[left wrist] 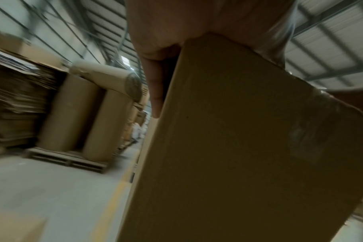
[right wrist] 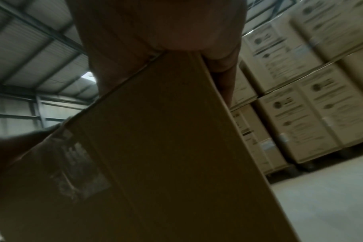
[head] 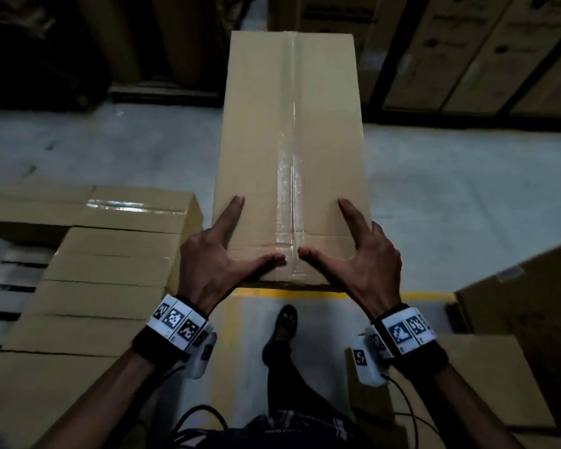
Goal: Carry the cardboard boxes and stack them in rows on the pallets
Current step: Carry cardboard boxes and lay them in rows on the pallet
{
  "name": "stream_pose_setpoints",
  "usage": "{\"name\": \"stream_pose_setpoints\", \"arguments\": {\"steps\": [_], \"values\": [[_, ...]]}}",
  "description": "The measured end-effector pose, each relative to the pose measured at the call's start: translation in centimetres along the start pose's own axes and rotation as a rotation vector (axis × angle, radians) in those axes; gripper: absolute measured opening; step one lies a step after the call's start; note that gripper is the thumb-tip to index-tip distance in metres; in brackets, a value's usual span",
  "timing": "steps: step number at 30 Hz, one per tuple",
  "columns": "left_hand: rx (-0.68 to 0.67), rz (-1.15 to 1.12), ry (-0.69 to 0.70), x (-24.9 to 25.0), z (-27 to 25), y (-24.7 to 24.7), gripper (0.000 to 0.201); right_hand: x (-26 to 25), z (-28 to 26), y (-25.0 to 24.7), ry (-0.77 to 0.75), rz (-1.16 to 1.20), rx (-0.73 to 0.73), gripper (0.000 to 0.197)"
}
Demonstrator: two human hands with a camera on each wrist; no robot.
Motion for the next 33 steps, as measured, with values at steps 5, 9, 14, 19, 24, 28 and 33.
{"name": "stream_pose_setpoints", "arguments": {"steps": [5, 9, 14, 19, 24, 28, 33], "values": [[0.111, 0.093, -0.053, 0.0, 12.6, 0.3, 0.117, -0.6, 14.7, 2.9, -0.079, 0.048, -0.054, 0.112], [0.196, 0.092, -0.122, -0.8, 20.8, 0.4, 0.112, -1.8, 24.6, 5.0, -0.163, 0.034, -0.109, 0.111], [0.278, 0.058, -0.228, -2.6, 30.6, 0.7, 0.107, -3.7, 36.6, 8.5, -0.256, 0.050, -0.189, 0.109], [0.338, 0.038, -0.309, -5.3, 42.1, 1.6, 0.106, -5.6, 49.6, 13.5, -0.346, 0.060, -0.234, 0.108], [0.401, -0.004, -0.387, -9.4, 55.9, 1.7, 0.109, -9.3, 64.3, 20.1, -0.434, 0.048, -0.264, 0.107], [0.458, -0.026, -0.444, -12.4, 67.2, -0.8, 0.119, -14.0, 76.1, 24.7, -0.471, 0.052, -0.307, 0.108], [0.503, -0.033, -0.508, -15.8, 79.0, -4.3, 0.121, -19.7, 88.3, 30.4, -0.542, 0.073, -0.347, 0.109]]}}
Point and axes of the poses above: each hand's wrist, its own z-axis towards the middle knuckle, its own y-axis out of the palm, x = y × z, the point moved 2 cm from there along z, towards the middle knuckle, and after that the axes turned 9 degrees about -y, right-handed, at the moved point
